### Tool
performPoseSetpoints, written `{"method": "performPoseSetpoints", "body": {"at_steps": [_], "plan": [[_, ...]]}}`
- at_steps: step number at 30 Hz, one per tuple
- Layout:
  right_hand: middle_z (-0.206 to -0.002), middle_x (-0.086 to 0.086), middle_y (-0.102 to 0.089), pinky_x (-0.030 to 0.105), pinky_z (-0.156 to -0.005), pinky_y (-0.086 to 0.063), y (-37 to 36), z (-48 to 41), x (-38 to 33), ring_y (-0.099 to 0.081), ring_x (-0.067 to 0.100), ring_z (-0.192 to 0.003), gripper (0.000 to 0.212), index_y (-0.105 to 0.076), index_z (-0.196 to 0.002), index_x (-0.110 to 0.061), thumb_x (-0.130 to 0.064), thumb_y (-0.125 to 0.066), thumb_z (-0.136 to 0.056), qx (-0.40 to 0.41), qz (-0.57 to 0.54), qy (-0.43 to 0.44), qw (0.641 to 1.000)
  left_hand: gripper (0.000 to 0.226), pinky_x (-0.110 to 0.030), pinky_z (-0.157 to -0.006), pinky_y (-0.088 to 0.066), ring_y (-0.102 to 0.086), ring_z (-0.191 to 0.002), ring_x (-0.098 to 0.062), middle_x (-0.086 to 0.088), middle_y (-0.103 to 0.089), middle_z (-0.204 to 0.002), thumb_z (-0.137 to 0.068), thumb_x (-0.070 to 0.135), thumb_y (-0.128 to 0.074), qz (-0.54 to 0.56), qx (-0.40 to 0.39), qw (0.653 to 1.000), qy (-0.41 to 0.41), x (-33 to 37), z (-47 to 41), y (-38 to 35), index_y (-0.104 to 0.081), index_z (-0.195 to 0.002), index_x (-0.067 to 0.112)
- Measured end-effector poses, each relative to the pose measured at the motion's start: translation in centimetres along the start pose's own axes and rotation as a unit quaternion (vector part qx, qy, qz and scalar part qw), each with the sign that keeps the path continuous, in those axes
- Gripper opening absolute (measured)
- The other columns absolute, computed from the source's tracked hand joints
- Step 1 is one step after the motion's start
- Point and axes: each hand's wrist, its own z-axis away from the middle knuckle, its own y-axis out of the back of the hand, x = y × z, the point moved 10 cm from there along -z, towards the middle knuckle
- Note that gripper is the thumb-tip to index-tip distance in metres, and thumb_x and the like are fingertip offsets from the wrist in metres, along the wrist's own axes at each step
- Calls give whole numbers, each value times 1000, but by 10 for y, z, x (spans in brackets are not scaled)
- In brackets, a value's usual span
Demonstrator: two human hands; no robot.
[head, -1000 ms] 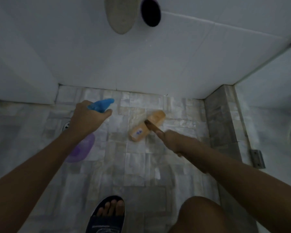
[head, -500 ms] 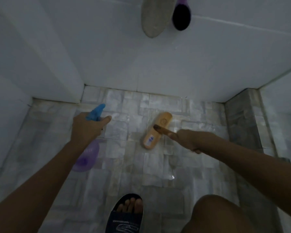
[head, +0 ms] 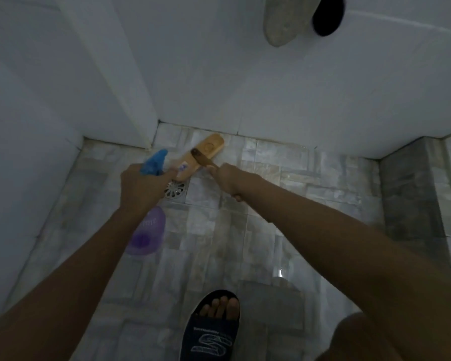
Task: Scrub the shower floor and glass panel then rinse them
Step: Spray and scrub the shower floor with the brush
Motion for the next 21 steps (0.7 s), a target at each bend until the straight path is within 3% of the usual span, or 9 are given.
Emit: {"method": "performPoseSetpoints", "body": {"at_steps": [4, 8, 12, 17, 19, 21], "plan": [[-95, 16, -61, 33, -54, -50, 29, 28, 83, -61, 30, -67, 55, -42, -114, -15, -66, -24, -102, 46, -14, -59, 997, 35, -33, -63, -57, -66, -58, -20, -11, -71, -69, -75, 42, -84, -29, -22, 999, -30, 25, 9, -30, -66, -66, 14], [-102, 17, -61, 30, -51, -46, 69, 68, 182, -58, 30, -70, 52, -46, -110, -14, -62, -28, -103, 101, -76, -139, 982, 35, -39, -65, -58, -64, -53, -23, -8, -66, -60, -77, 38, -84, -36, -96, 993, -60, 52, 28, -94, -66, -65, 11], [-82, 16, -60, 31, -51, -47, 101, 116, 271, -54, 26, -58, 66, -52, -105, -6, -67, -26, -100, 167, -158, -218, 948, 33, -34, -64, -58, -68, -59, -23, -5, -68, -63, -73, 40, -85, -80, -204, 968, -120, 84, 71, -180, -67, -63, 15], [-73, 15, -55, 22, -38, -41, 102, 159, 333, -51, 23, -46, 64, -51, -101, -6, -64, -26, -103, 185, -226, -246, 924, 29, -33, -67, -56, -67, -61, -20, -2, -67, -61, -72, 38, -83, -115, -283, 936, -177, 128, 124, -261, -66, -62, 17], [-71, 14, -56, 21, -39, -40, 91, 171, 356, -54, 26, -47, 66, -57, -108, -3, -61, -27, -104, 196, -228, -235, 924, 24, -35, -69, -58, -67, -63, -19, -2, -68, -63, -75, 37, -83, -121, -311, 919, -207, 144, 144, -287, -71, -67, 17], [-71, 14, -58, 21, -40, -39, 78, 185, 373, -60, 29, -51, 64, -59, -103, -1, -57, -27, -105, 199, -212, -226, 930, 23, -36, -74, -57, -68, -70, -24, -6, -71, -74, -78, 35, -82, -130, -329, 907, -229, 154, 160, -307, -77, -86, 14]]}}
